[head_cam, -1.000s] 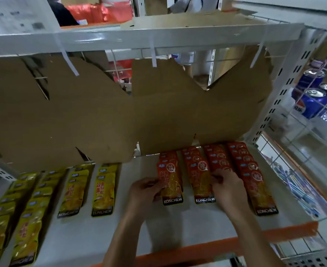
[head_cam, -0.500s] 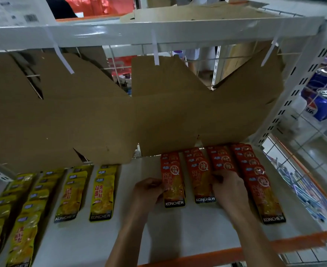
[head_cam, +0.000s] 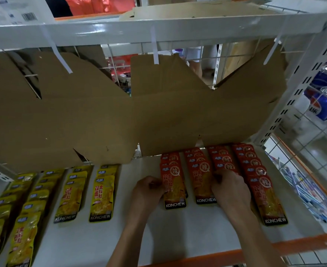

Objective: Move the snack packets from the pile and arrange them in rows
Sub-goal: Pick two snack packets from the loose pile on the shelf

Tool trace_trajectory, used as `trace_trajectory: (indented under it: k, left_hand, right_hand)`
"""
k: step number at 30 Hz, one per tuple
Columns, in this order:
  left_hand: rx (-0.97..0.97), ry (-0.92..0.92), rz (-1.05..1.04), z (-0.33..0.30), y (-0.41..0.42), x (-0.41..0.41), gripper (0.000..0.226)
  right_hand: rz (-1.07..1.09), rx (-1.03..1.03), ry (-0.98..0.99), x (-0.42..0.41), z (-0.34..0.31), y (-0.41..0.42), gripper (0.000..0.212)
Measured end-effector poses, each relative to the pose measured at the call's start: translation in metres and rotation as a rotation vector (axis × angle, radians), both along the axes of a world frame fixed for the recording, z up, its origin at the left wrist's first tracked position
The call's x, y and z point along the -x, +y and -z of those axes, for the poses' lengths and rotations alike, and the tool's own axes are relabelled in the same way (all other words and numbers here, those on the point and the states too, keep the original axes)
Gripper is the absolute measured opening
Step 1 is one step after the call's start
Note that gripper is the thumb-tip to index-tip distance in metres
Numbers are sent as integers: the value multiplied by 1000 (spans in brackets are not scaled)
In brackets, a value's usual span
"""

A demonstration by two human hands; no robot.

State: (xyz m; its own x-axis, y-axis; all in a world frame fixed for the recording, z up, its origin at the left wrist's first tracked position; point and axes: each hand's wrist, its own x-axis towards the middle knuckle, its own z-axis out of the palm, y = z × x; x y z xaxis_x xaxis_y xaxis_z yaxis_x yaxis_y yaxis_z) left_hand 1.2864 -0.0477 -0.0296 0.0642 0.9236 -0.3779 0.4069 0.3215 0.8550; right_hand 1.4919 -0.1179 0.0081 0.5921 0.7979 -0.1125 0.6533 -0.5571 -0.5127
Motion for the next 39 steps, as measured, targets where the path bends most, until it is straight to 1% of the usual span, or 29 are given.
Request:
trace_trajectory:
  k: [4,8,10,14,16,17,19,21,23,24,25,26,28,30,31,33,35,36,38,39]
  left_hand:
    - [-58,101,23,3,0,-3,12]
    - [-102,155,31,0,-3,-6,18]
    - [-141,211,46,-2,-7,-10,21]
    - [-234,385,62,-6,-14,-24,46]
    - [-337,520,68,-2,-19,-30,61]
    - [-424,576,78,0,-22,-33,65]
    - [-503,635,75,0,-25,-43,63]
    - [-513,772,129,3,-21,-54,81]
    - [-354,872,236,8,-17,-62,102]
    - [-284,882,239,15,-15,-64,109]
    - [-259,899,232,18,-13,-65,113]
    - [-258,904,213,19,-13,-65,111]
    - [-355,927,196,18,-13,-66,101]
    - [-517,939,176,9,-18,-64,90]
    - [-530,946,193,12,-18,-63,88]
    - [-414,914,206,6,-20,-64,95]
    - [-389,858,154,-1,-20,-63,104]
    - [-327,810,132,-4,-20,-65,105]
    - [-180,764,174,1,-18,-66,107]
    - [-177,776,183,5,-17,-65,108]
  right_hand:
    - [-1,-7,-40,-1,3,1,32]
    - [-6,-21,-86,0,5,1,28]
    - [-7,-20,-108,2,4,1,25]
    - [-15,-63,-142,7,4,2,22]
    - [-39,-78,-150,11,5,2,22]
    - [-53,-77,-149,14,5,2,24]
    - [-71,-53,-143,19,6,2,35]
    - [-88,-21,-146,23,8,1,49]
    - [-102,8,-147,26,9,-1,54]
    - [-109,22,-151,28,9,-1,55]
    - [-114,33,-159,29,9,-2,55]
    - [-118,44,-168,30,10,-2,56]
    - [-123,55,-172,31,11,-2,59]
    - [-126,60,-169,31,12,-2,64]
    - [-127,60,-170,31,13,-3,65]
    - [-127,52,-175,31,13,-3,64]
    - [-125,39,-177,32,14,-2,63]
    - [-124,39,-174,32,14,-2,63]
    - [-120,42,-168,33,14,-2,66]
    - [-118,40,-164,33,13,-2,66]
